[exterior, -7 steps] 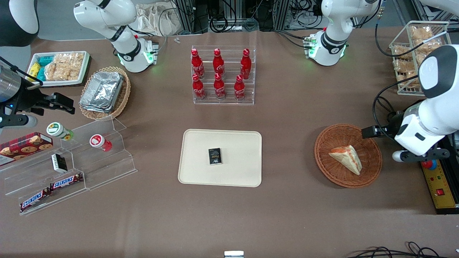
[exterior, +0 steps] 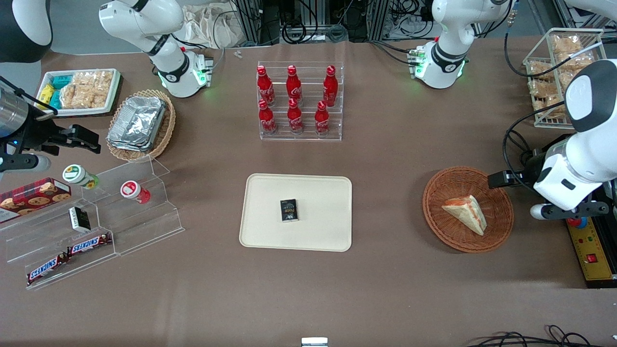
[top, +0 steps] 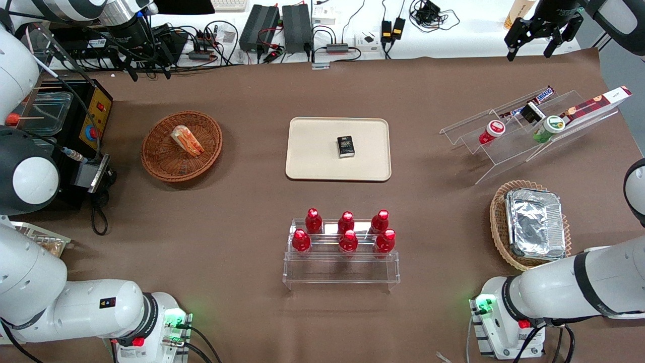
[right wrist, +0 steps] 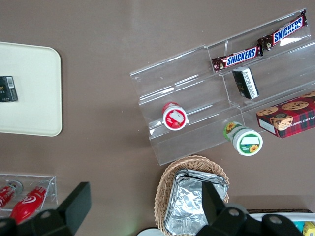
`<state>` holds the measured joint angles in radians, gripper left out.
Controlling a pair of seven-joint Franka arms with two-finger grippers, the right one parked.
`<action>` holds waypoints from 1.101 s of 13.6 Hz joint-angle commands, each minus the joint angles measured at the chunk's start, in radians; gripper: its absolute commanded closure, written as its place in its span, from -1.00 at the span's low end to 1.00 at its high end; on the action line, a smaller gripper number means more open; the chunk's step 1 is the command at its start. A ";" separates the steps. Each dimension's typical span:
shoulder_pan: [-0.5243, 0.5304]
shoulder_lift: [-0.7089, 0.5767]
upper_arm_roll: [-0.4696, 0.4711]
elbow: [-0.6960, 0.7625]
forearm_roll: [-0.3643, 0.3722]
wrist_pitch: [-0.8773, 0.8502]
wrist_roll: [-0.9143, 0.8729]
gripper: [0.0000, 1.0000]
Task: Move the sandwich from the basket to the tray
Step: 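Lower the left gripper over the sandwich in the wicker basket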
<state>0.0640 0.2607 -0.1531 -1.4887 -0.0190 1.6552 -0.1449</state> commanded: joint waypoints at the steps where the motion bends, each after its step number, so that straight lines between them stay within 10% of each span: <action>1: 0.004 0.003 -0.003 -0.037 -0.003 0.011 0.010 -0.99; 15: 0.065 0.101 0.006 -0.394 0.001 0.578 -0.452 -0.98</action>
<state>0.1173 0.3465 -0.1395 -1.8788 -0.0189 2.2102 -0.5518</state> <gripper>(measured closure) 0.004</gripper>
